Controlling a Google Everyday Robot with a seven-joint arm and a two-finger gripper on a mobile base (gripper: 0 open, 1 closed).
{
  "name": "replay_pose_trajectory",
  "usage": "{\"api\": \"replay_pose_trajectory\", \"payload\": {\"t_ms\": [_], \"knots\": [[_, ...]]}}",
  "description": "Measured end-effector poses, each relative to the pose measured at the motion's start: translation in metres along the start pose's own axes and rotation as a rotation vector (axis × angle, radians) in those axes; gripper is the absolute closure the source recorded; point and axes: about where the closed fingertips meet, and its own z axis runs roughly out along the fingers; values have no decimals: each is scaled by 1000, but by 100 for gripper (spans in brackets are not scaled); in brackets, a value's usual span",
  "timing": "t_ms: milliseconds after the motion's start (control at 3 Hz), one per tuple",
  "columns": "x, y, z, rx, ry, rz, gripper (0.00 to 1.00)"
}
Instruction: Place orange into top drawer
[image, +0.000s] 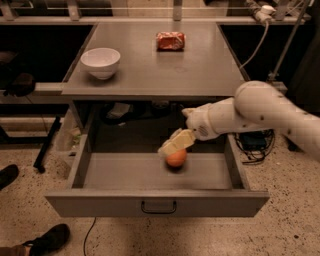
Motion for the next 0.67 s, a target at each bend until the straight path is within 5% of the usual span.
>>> {"api": "replay_pose_trajectory", "payload": {"t_ms": [667], "knots": [[-19, 5, -112, -31, -5, -72, 0]]}}
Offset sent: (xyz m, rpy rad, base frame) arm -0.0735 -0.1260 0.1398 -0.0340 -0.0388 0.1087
